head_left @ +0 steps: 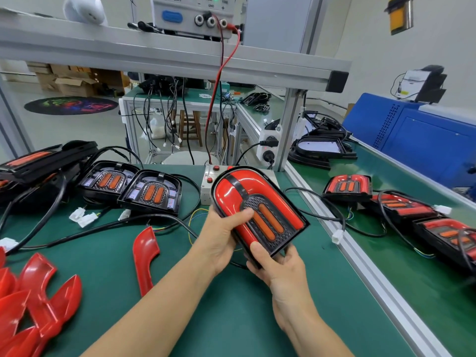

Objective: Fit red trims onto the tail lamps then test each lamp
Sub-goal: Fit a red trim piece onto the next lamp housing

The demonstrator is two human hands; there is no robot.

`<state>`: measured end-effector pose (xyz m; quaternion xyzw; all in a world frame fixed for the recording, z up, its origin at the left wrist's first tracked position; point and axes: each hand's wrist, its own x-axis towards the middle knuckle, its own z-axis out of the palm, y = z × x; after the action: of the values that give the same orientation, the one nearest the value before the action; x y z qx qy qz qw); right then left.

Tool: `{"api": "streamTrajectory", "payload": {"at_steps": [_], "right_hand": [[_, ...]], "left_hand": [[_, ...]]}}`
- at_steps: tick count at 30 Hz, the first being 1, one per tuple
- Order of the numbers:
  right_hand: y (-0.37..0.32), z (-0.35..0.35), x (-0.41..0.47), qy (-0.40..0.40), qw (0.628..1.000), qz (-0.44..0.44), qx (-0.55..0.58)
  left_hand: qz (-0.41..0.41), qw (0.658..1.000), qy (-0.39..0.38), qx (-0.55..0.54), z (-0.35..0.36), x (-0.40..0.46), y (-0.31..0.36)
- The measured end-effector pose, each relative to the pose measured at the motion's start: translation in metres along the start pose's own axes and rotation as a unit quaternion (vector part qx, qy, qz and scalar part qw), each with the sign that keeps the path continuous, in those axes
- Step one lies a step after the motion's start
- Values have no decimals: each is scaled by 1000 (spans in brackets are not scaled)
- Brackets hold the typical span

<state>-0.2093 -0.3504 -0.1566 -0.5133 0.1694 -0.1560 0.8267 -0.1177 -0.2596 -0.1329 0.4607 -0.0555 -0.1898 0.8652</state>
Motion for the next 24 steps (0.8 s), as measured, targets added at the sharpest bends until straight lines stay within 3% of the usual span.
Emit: {"api": "streamTrajectory", "payload": {"at_steps": [8,14,20,24], "right_hand": [[-7,-5,1,-71,997,21,37],[1,-2,3,-23,1000,1,-10],[-13,-14,6,-45,992,9,-122],[-40,-40,16,13,984,-82,-160]], "left_hand": [[6,999,-18,36,1,-6,-8],[17,996,-26,83,0,-5,-7],[17,992,-83,95,-3,1,4],[-31,986,-142,83,-7,5,13]]}}
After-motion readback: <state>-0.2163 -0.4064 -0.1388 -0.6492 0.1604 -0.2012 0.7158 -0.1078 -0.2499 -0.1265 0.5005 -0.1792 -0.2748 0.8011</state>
